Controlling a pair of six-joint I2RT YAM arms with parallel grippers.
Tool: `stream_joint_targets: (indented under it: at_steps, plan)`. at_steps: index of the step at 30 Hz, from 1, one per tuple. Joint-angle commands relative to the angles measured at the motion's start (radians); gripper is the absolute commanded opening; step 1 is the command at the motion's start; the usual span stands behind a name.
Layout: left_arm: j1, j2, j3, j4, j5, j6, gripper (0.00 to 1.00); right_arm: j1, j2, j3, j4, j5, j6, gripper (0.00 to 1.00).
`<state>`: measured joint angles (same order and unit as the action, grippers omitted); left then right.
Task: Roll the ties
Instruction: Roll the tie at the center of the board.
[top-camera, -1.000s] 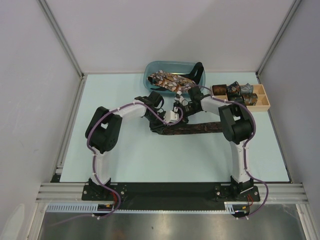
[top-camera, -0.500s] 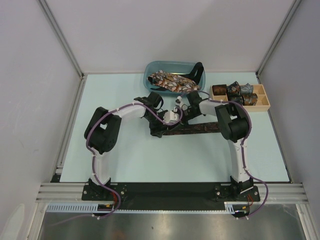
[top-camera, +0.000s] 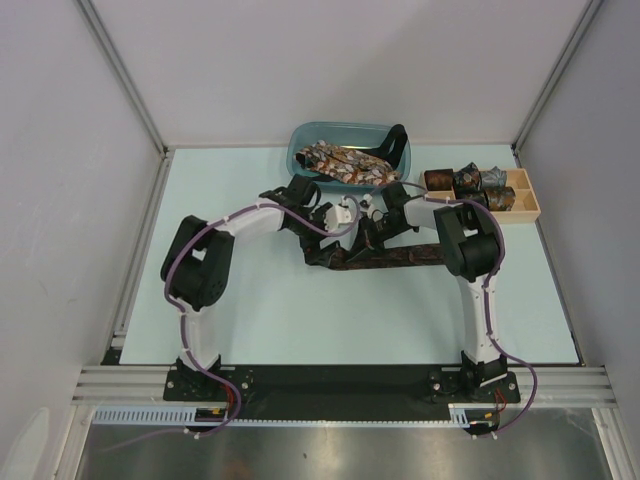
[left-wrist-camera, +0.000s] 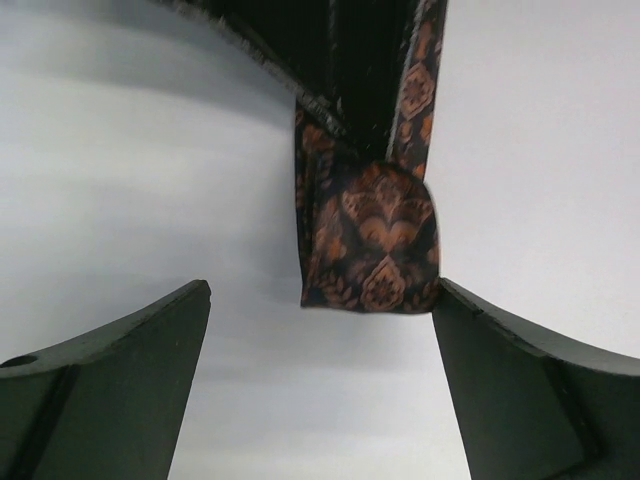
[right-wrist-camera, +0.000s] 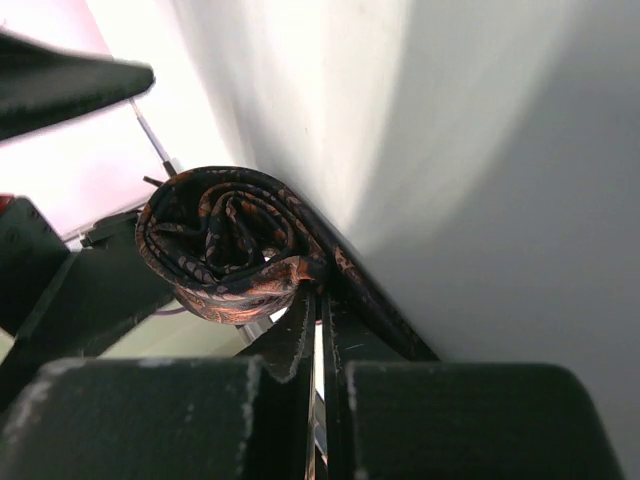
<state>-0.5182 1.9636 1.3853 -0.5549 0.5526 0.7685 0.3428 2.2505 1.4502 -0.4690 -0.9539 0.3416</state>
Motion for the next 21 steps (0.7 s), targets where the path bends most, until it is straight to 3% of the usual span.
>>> stream_joint_targets:
  at_steps: [1, 7, 9, 13, 16, 17, 21]
  plan:
    - [-0.048, 0.015, 0.053, -0.029, -0.003, 0.047, 0.93, 0.002, 0.044, 0.018, -0.034, 0.098, -0.041, 0.0]
    - [-0.094, 0.069, 0.1, -0.1, -0.049, 0.106, 0.75, 0.012, 0.04, 0.013, -0.004, 0.069, -0.015, 0.0]
    - [-0.101, 0.081, 0.103, -0.108, -0.075, 0.124, 0.6, 0.018, 0.031, 0.004, 0.036, 0.053, 0.002, 0.0]
    - [-0.106, 0.089, 0.098, -0.161, -0.128, 0.16, 0.4, 0.018, 0.003, 0.004, 0.063, 0.0, 0.022, 0.02]
    - [-0.103, 0.08, 0.074, -0.197, -0.175, 0.201, 0.32, -0.01, -0.048, 0.006, 0.012, -0.026, -0.016, 0.2]
    - [-0.103, 0.078, 0.067, -0.201, -0.184, 0.207, 0.31, -0.016, -0.074, 0.007, 0.0, -0.042, -0.026, 0.3]
    - [-0.103, 0.075, 0.058, -0.221, -0.186, 0.213, 0.3, -0.027, -0.123, 0.018, -0.062, -0.078, -0.059, 0.43]
